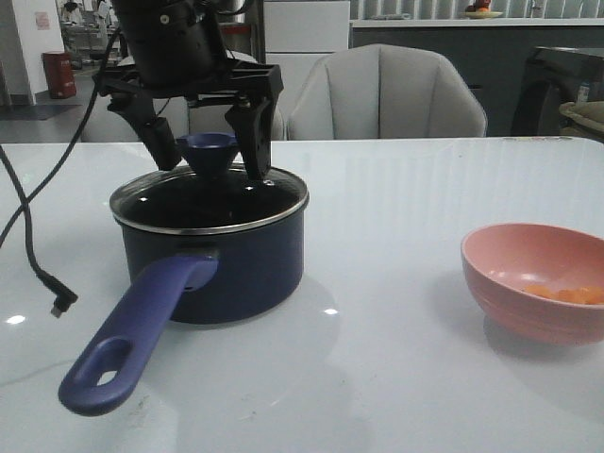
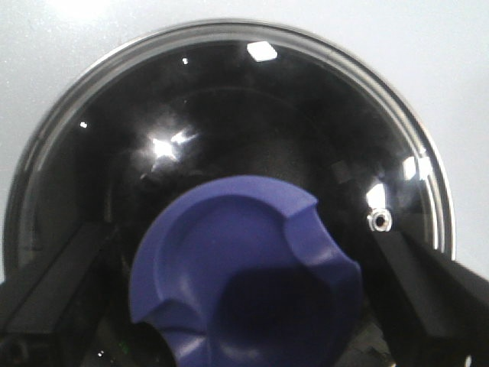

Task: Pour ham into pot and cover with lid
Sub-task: 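Lower the left gripper onto the purple lid knob and close it, then lift the glass lid off the saucepan with the left gripper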

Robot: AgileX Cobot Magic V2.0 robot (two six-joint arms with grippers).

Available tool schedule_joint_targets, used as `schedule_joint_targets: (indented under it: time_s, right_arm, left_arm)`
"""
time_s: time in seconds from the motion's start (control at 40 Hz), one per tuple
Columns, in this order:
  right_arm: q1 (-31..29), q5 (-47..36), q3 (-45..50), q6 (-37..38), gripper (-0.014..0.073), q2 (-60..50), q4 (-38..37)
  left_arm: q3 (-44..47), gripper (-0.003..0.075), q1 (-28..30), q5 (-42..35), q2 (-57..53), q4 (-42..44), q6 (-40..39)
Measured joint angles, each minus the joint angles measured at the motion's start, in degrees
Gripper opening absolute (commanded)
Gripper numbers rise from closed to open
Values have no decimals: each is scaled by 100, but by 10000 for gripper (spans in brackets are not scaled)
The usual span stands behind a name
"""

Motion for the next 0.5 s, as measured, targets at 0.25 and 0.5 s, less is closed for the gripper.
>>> schedule_joint_targets:
  time_s: [0.25,0.5]
  right_arm:
    - [0,0,0,0,190,0,0]
    - [0,0,0,0,190,0,0]
  left_arm:
    - [-21,544,0,-20,47,162,-172]
    - [-66,318,0,-55,60,137,-186]
